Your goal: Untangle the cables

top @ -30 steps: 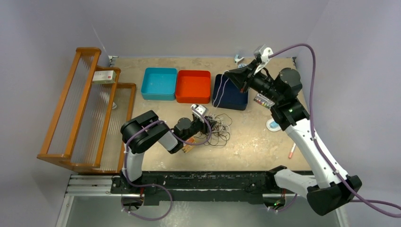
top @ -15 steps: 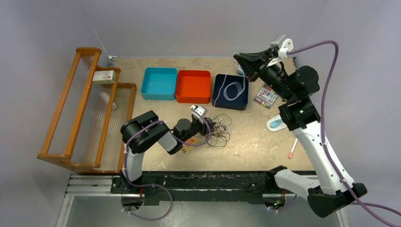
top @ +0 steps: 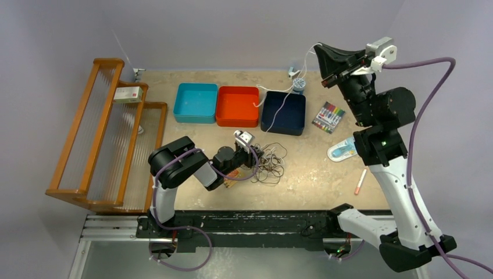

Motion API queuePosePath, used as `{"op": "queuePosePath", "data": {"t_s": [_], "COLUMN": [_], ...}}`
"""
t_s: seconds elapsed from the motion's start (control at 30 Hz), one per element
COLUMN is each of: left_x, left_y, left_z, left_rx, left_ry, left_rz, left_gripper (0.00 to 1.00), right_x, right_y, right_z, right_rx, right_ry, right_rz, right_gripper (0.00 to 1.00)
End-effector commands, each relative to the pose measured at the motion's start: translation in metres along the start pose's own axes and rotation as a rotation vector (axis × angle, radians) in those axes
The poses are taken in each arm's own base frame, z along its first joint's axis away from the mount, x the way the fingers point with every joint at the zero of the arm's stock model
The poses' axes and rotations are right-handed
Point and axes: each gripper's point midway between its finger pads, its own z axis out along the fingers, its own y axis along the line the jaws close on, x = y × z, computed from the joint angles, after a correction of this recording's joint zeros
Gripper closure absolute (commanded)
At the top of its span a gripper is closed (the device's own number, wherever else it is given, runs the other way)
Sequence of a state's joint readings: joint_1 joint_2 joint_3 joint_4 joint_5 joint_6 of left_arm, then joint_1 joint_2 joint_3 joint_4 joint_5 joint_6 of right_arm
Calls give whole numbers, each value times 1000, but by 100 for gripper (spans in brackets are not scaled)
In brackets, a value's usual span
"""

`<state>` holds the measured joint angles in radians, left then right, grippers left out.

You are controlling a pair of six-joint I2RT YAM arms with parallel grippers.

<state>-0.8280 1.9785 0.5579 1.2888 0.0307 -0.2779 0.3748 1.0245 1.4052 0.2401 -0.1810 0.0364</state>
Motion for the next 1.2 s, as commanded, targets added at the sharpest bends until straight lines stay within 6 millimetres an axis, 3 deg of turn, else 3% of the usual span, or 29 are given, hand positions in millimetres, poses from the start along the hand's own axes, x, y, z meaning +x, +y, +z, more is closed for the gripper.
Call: {"op": "queuePosePath", "data": {"t_s": [0.0,0.77,1.17], "left_x": [-6,-3,0], "left_y": [-7,-7,-6], "left_z": [-3,-9,-8], "left_rx": [23,20,12], "left_ry": [-15,22,32], "left_rz": [-7,7,-3], "left_gripper": [69,73,76], "right_x": [-64,-148,-190], "right_y": [-18,-45,-47], "right_z": [-5,-7,-4], "right_rx": [108,268,285], "right_ry": [-175,-397,-511], "right_rz": [-63,-138,-176], "right_gripper": [100,100,100]}}
